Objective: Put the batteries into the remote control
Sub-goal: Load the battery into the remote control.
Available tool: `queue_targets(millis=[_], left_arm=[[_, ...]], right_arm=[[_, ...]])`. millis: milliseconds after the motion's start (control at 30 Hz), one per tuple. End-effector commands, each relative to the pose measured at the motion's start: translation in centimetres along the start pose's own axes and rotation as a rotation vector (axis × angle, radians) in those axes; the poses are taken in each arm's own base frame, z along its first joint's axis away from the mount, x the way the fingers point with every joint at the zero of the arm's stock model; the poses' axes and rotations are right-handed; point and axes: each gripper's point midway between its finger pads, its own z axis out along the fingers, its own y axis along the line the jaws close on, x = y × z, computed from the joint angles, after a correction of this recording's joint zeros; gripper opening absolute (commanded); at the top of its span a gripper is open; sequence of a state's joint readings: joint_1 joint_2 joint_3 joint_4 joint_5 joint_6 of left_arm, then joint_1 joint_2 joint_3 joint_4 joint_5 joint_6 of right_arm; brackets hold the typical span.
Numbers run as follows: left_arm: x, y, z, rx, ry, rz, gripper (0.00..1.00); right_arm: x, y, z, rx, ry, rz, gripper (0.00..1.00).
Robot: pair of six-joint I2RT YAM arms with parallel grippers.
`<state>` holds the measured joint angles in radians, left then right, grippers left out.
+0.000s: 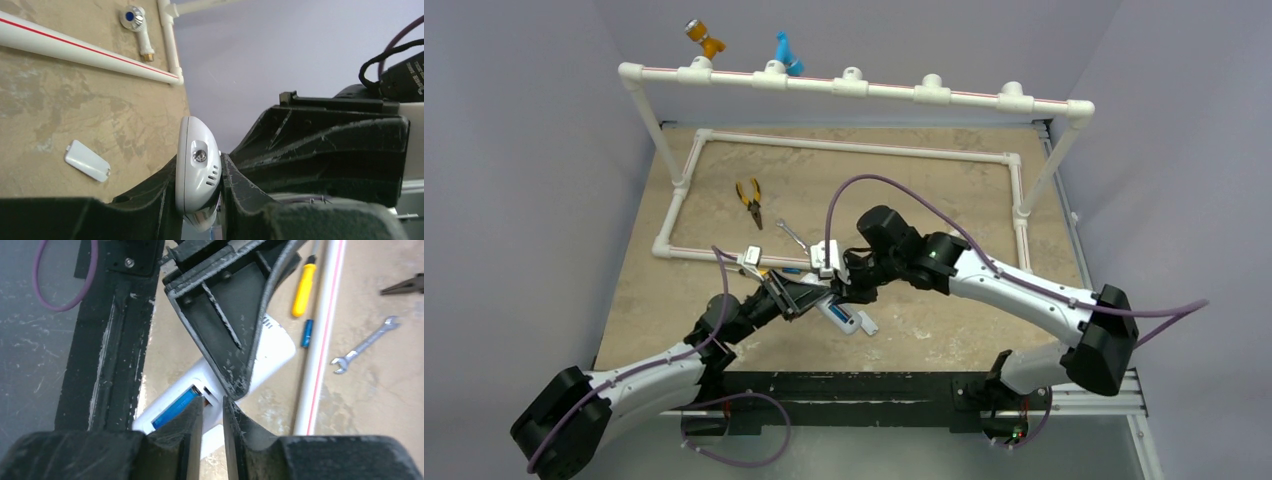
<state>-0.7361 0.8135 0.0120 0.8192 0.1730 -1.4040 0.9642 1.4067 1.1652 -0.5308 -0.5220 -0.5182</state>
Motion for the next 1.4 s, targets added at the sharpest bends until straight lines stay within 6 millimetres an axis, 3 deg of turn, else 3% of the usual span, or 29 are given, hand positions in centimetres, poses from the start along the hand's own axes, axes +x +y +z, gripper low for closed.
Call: queue_targets(millis=[0, 133, 200, 300, 467, 533, 667, 800, 967, 1233, 1367], left_arm=[[1.3, -4.5, -1.1, 0.191, 0.07, 0.012, 0.0], [1.3, -4.4, -1.3, 0.184, 0.067, 0.025, 0.0], [1.2, -4.0, -1.4, 0.164, 0.064, 0.028, 0.0], [1.0, -3.3, -1.2, 0.105, 0.057, 0.035, 0.0], [-0.2, -1.7, -1.2, -0.073, 0.01, 0.063, 0.0], [-1.3, -1.7, -1.6, -0.122, -0.044, 0.067, 0.0], [-2.3, -1.7, -2.3, -0.175, -0.096, 0.077, 0.0], [-2.3, -2.0, -2.3, -0.191, -0.087, 0.084, 0.0], [-1.9, -1.9, -2.0, -0.193, -0.059, 0.083, 0.0], [-1.8, -1.7, -2.0, -0.198, -0.06, 0.077, 0.0], [-1.9, -1.8, -1.9, -0.193, -0.06, 0.073, 0.0]], right_arm=[[-4.9, -2.4, -3.2, 0.19, -0.202, -0.066, 0.23], [-7.6, -3.3, -7.0, 0.375, -0.404, 0.033, 0.4], [-6.9, -3.3, -7.8, 0.421, -0.423, 0.105, 0.54], [-5.0, -3.3, -8.0, 0.456, -0.36, 0.231, 0.75], [-3.4, -3.7, -8.4, 0.611, -0.337, 0.458, 0.86], [-3.2, -2.2, -7.1, 0.618, -0.333, 0.478, 0.9], [-2.7, -0.5, -4.7, 0.628, -0.383, 0.543, 0.94], [-1.3, -0.5, -2.9, 0.66, -0.345, 0.583, 0.96], [-1.4, -0.2, -0.9, 0.626, -0.324, 0.554, 0.98], [-2.6, 0.7, 0.7, 0.551, -0.345, 0.532, 0.99], [-1.8, 1.2, 1.5, 0.535, -0.303, 0.519, 0.95]])
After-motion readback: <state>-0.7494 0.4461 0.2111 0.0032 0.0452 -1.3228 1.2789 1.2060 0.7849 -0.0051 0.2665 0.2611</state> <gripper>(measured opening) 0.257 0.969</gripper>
